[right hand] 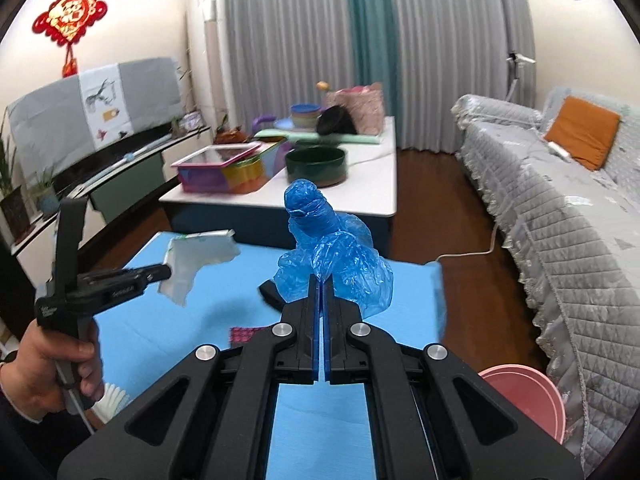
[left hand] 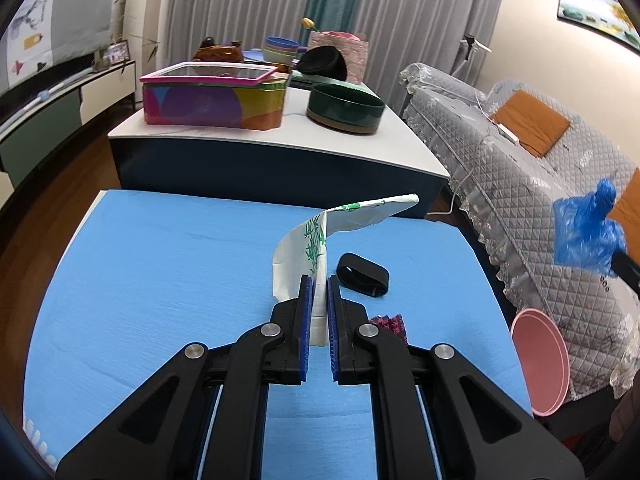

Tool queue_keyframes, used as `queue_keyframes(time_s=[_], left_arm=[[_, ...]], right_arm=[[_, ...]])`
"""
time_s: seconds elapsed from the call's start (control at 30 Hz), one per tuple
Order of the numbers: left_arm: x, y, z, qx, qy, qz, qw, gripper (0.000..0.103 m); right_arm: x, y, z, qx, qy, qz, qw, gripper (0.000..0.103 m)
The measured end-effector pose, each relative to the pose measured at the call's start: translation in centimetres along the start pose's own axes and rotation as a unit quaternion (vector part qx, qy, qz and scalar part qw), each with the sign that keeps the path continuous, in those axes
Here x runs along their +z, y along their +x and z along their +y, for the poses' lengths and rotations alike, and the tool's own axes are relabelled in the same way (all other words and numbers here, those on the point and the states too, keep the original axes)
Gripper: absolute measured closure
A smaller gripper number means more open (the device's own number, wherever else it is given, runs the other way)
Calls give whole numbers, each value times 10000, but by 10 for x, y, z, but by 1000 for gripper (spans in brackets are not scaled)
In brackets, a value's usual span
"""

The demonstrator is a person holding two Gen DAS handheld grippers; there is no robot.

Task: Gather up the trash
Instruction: 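Lift and carry the white bag and blue bag over the pink bin with both grippers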

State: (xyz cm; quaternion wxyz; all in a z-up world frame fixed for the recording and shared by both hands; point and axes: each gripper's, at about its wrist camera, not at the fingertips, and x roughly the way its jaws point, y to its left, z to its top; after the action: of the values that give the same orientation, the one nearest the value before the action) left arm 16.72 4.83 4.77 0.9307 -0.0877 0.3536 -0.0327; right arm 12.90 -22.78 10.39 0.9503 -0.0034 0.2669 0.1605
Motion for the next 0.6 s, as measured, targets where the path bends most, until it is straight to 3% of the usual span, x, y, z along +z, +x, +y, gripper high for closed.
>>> queue_keyframes(time_s=[0.27, 0.6], left_arm=[[-6, 6, -32, -170, 347, -47, 9992, 95], [-12, 14, -97, -637, 816, -163, 9945, 95]], right_arm=[[-25, 0, -32, -256, 298, 61, 9992, 102], [-41, -18, -87, -723, 699, -31, 9949, 102]])
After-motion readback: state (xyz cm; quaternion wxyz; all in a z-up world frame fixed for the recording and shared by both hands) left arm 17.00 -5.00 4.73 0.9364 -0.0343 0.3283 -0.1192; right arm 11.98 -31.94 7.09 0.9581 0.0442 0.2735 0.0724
